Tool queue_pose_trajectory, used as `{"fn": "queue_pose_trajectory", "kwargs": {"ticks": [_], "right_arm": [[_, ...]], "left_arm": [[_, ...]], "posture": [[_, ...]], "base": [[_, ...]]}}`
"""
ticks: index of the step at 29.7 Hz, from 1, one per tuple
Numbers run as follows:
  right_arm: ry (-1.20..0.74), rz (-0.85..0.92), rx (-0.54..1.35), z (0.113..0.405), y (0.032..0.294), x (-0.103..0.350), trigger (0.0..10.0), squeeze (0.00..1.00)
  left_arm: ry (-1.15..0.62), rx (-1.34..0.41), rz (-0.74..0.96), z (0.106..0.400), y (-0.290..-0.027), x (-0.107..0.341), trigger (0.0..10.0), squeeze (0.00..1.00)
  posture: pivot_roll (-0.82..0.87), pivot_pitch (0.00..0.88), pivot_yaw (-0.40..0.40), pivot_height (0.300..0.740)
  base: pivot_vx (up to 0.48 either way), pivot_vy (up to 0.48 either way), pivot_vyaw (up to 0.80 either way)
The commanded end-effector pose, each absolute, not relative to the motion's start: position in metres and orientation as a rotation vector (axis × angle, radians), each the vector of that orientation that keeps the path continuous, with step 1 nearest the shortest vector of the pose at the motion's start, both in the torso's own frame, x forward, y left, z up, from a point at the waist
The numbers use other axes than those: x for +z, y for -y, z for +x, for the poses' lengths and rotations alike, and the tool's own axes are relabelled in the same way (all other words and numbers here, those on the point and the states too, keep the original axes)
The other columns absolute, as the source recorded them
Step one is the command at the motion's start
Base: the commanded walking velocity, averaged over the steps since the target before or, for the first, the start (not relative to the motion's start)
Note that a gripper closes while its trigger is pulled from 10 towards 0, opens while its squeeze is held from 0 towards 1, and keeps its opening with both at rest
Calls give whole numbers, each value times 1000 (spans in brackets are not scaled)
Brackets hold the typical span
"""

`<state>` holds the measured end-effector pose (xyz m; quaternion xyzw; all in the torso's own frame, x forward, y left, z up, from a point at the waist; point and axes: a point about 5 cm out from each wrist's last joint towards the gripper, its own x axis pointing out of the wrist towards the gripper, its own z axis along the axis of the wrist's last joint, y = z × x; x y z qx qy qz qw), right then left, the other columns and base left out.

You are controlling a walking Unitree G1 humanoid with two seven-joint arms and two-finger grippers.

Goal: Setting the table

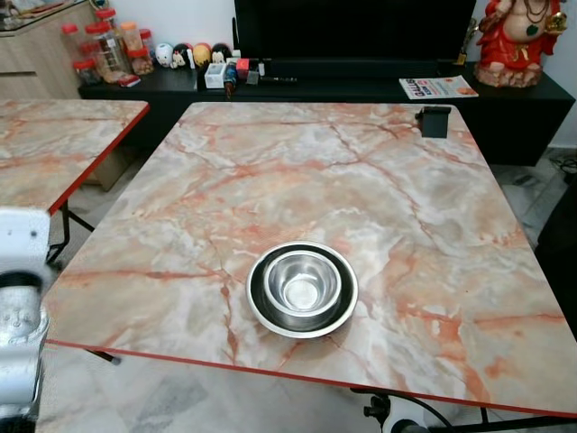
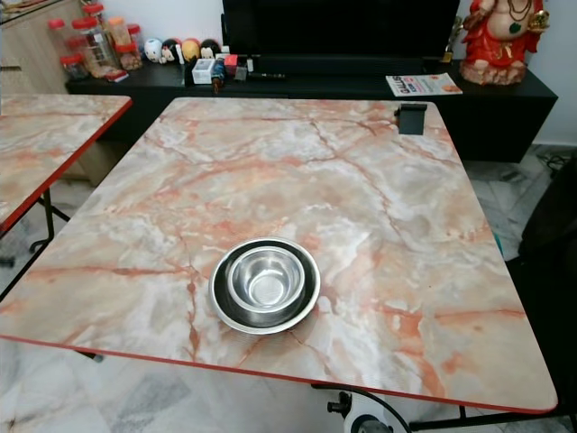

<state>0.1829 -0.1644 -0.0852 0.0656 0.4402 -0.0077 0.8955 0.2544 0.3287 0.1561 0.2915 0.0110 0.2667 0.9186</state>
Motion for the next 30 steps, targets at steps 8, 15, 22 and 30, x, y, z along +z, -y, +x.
{"fn": "queue_pose_trajectory", "kwargs": {"ticks": [8,15,22,30], "right_arm": [[-913,137,-14,184,163,-85,10000,0],[-917,139,-19,182,163,-86,10000,0],[-919,143,-21,181,163,-86,10000,0],[-921,142,-28,181,165,-86,10000,0]], "left_arm": [[-349,835,759,208,-368,91,10000,0],[-529,902,714,184,-374,52,10000,0],[-739,726,646,175,-352,2,10000,0],[-953,477,432,160,-303,-53,10000,0]], "posture": [[110,0,34,740],[101,0,41,740],[101,0,42,740],[76,0,45,740]], "base": [[0,0,0],[0,0,0],[0,0,0],[0,0,0]]}}
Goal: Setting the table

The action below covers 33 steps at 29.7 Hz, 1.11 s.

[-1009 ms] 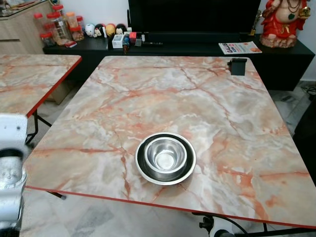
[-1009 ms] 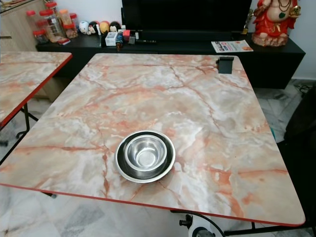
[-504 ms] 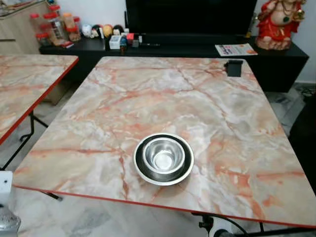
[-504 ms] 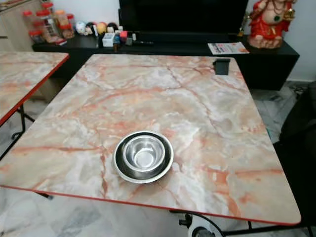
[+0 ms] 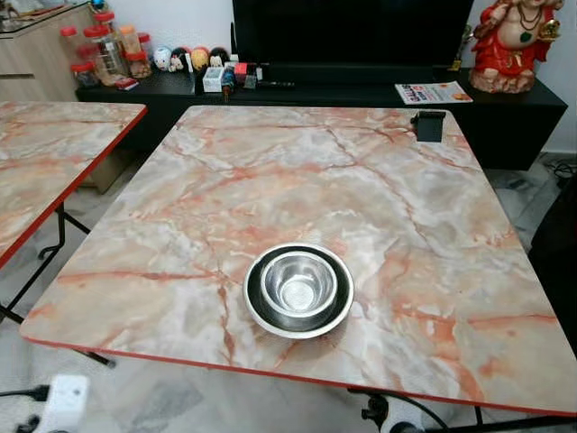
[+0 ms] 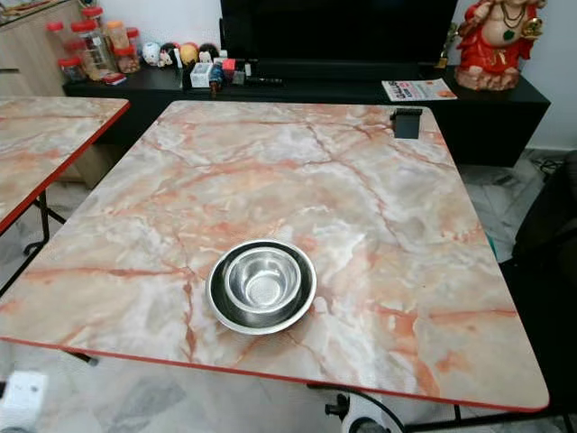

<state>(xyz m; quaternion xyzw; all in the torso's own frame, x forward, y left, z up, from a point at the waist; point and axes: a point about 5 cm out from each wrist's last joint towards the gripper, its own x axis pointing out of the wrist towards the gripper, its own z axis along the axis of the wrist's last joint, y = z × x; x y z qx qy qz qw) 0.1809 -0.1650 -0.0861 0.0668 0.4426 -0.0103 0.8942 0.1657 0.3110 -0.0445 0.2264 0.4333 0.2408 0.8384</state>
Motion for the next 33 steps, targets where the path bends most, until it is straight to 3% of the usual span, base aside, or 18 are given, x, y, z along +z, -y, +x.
{"fn": "queue_pose_trajectory", "kwargs": {"ticks": [1,10,25,33], "right_arm": [[-921,142,-28,181,165,-86,10000,0],[-935,126,-40,178,170,-87,10000,0],[-1017,67,-57,154,183,-97,10000,0],[-983,79,-63,166,182,-92,10000,0]], "left_arm": [[-953,477,432,160,-303,-53,10000,0],[-998,70,272,156,-236,-84,10000,0],[-980,80,203,150,-218,-91,10000,0],[-981,97,149,151,-210,-93,10000,0]], "posture": [[76,0,45,740],[65,0,35,740],[35,0,22,740],[24,0,19,740]], "base": [[0,0,0],[0,0,0],[0,0,0],[0,60,0]]}}
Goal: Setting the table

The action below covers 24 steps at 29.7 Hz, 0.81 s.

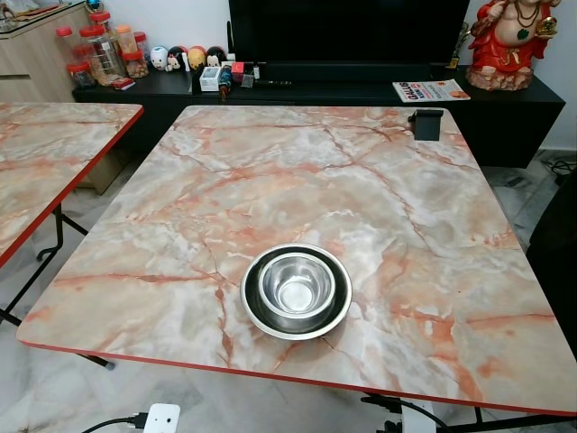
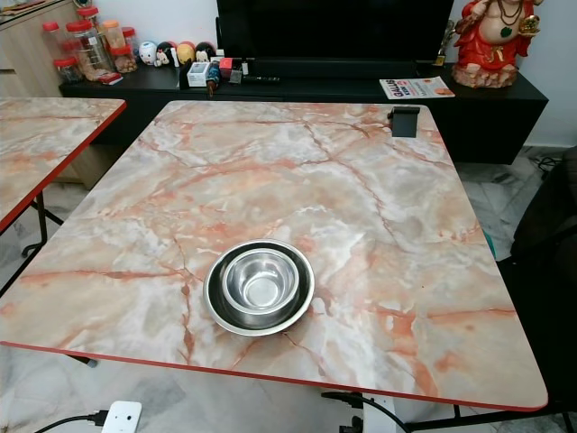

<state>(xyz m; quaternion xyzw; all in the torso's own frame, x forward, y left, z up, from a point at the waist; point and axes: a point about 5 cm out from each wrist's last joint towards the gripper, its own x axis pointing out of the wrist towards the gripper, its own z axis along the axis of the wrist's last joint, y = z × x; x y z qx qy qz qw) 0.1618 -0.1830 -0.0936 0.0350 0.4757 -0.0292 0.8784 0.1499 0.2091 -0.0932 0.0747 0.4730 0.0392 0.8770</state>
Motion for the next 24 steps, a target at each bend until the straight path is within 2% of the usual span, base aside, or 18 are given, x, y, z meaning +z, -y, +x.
{"fn": "queue_pose_trajectory", "kwargs": {"ticks": [1,10,24], "right_arm": [[-981,79,-62,167,182,-92,10000,0],[-962,61,-36,175,180,-88,10000,0],[-966,60,-32,173,177,-90,10000,0]], "left_arm": [[-980,99,146,151,-209,-93,10000,0],[-978,116,160,153,-213,-92,10000,0],[-993,127,165,146,-218,-93,10000,0]], "posture": [[24,0,19,740],[26,0,21,740],[22,0,38,740]], "base": [[0,480,0],[0,480,0],[0,480,0]]}}
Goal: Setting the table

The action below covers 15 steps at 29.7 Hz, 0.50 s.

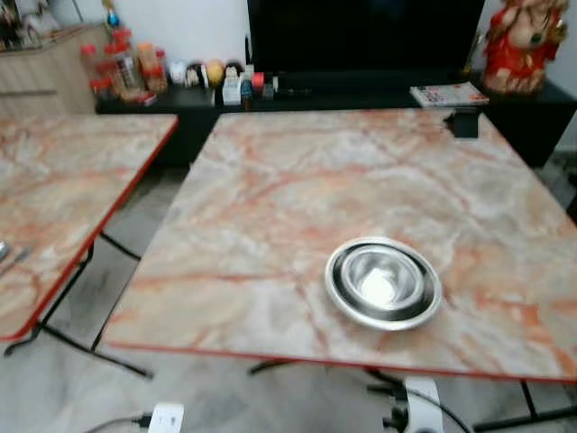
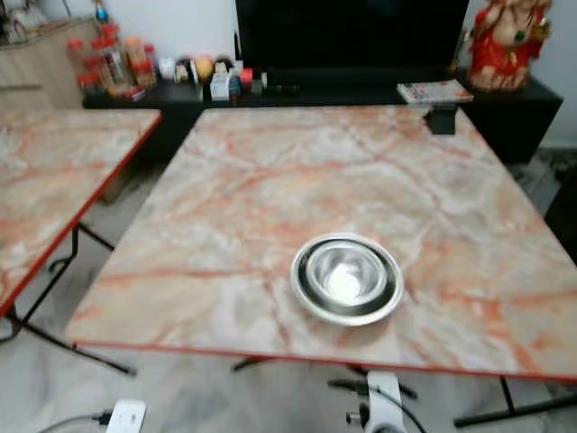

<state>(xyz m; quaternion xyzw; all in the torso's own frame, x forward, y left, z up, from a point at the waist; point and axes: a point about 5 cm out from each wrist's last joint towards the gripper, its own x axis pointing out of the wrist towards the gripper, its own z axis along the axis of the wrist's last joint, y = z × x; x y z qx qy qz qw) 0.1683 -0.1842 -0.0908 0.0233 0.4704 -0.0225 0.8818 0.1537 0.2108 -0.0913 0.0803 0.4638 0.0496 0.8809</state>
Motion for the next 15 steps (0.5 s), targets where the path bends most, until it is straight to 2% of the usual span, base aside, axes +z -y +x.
{"fn": "queue_pose_trajectory", "kwargs": {"ticks": [1,15], "right_arm": [[-966,60,-32,173,177,-90,10000,0],[-957,56,-19,176,174,-89,10000,0]], "left_arm": [[-993,127,165,146,-218,-93,10000,0],[-997,124,175,144,-222,-93,10000,0]], "posture": [[22,0,38,740],[12,0,54,740]], "base": [[0,480,0],[0,480,0]]}}
